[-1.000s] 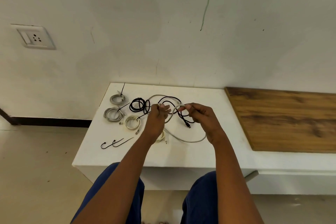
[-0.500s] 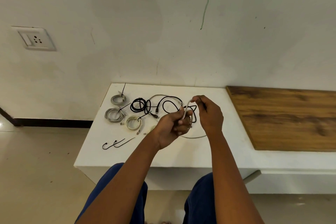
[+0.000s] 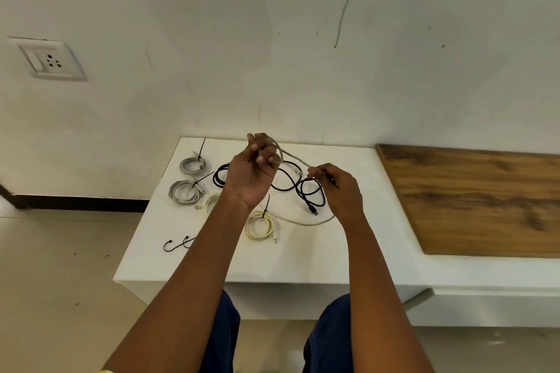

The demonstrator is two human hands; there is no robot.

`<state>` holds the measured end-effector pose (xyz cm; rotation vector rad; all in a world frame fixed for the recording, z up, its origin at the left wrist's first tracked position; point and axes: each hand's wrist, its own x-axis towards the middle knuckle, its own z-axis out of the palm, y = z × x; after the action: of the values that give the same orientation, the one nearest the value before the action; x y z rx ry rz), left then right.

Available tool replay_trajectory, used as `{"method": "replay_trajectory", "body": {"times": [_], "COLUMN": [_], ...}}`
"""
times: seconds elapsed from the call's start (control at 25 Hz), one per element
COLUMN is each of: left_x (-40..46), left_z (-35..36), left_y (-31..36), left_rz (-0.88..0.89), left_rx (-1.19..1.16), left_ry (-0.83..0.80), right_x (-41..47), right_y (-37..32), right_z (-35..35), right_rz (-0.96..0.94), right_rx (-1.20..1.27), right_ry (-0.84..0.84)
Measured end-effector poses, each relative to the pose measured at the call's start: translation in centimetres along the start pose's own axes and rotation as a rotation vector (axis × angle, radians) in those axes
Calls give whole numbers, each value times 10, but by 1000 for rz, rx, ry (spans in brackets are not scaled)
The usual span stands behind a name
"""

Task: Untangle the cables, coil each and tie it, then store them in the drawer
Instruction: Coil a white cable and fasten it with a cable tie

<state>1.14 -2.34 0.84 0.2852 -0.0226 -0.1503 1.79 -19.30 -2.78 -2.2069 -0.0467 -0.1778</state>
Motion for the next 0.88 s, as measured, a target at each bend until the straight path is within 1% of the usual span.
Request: {"method": "replay_trajectory", "body": {"times": [0.16, 0.36, 0.44, 0.52, 0.64, 0.76, 0.8, 0.88], "left_x": [7, 8, 8, 9, 14, 15, 14, 11], "left_z": [6, 12, 9, 5, 0, -5, -8, -12], "left_y": [3, 10, 9, 8, 2, -14, -20, -31], "left_rz": [100, 148, 163, 207, 272, 249, 223, 168], "left_rx": [-64, -116, -131, -82, 183, 526, 662, 938], "left_ry": [42, 113, 139, 207, 352, 453, 461, 406], "right_x": [6, 10, 8, 7, 3, 1, 0, 0], "right_y": [5, 12, 9, 4, -4, -8, -9, -12], "right_z": [0, -7, -13, -15, -14, -12, -11, -9], "right_rz": [23, 31, -11, -115, -224, -273, -296, -335], "right_rx": [-52, -100, -104, -89, -151, -126, -96, -51], "right_ry": [-6, -19, -48, -100, -199, -237, -232, -212]}}
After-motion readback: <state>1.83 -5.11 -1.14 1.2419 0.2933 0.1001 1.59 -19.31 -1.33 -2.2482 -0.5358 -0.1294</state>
